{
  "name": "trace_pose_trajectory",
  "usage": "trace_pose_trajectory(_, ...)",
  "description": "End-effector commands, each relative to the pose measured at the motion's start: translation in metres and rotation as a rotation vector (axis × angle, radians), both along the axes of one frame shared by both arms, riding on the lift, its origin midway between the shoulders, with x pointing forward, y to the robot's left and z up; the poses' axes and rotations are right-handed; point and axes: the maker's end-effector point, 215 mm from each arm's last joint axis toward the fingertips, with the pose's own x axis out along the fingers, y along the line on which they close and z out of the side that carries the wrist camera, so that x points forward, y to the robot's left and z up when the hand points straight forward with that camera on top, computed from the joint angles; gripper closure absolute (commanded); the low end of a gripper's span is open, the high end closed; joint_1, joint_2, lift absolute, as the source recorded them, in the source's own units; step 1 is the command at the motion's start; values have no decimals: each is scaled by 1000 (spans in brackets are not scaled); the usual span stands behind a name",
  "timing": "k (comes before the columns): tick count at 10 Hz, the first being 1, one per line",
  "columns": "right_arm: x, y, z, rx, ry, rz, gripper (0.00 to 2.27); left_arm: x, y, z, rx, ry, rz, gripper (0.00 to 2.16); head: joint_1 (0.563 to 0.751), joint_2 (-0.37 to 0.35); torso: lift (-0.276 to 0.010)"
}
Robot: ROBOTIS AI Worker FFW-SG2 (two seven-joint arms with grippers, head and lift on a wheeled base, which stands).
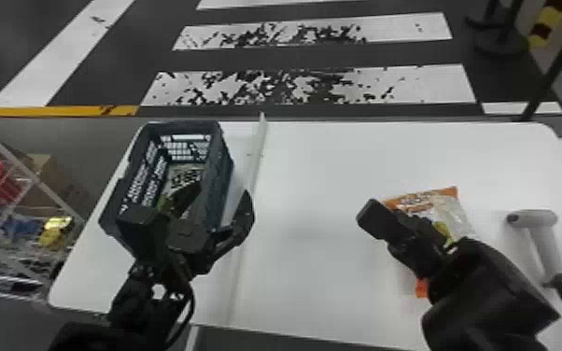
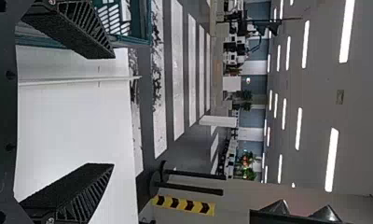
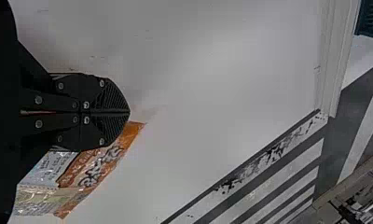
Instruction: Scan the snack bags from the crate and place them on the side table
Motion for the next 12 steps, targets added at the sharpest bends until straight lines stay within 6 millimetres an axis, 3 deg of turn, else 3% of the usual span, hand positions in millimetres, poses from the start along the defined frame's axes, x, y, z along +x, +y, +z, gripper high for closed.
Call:
trace_pose_trajectory(1, 5, -6, 3, -7, -9, -13, 2253, 0, 0, 0, 0, 1, 0, 36, 695, 153, -50)
trace_pose_trajectory(3, 8, -16, -2, -25, 0, -32, 2253, 0, 0, 0, 0, 1, 0, 36, 695, 143, -50)
trace_pose_trajectory(5, 2, -11, 3, 2, -10, -33, 2250, 0, 0, 0, 0, -1, 0, 36, 695, 132, -50)
trace_pose_trajectory(6, -2, 7, 31, 114, -38, -42, 2202, 0, 0, 1, 0, -2, 0, 36, 695, 132, -50)
trace_pose_trajectory(7, -3, 8, 65, 269, -47, -95, 2000, 0, 0, 3, 0, -5, -1, 36, 695, 142, -50)
trace_pose_trajectory(8, -3, -13, 93, 356, -47, -166, 1470, -1, -1, 5, 0, -8, -2, 36, 695, 159, -50)
trace_pose_trajectory(9, -8, -35, 106, 428, -30, -218, 495, -1, -1, 6, 0, -10, -2, 36, 695, 154, -50)
trace_pose_trajectory(10, -8, -64, 111, 464, -38, -274, 90, 0, -1, 7, 1, -11, -3, 36, 695, 131, -50)
trace_pose_trajectory(12, -11, -126, 107, 502, -41, -394, 73, 1, -2, 7, 0, -11, -4, 36, 695, 77, -50)
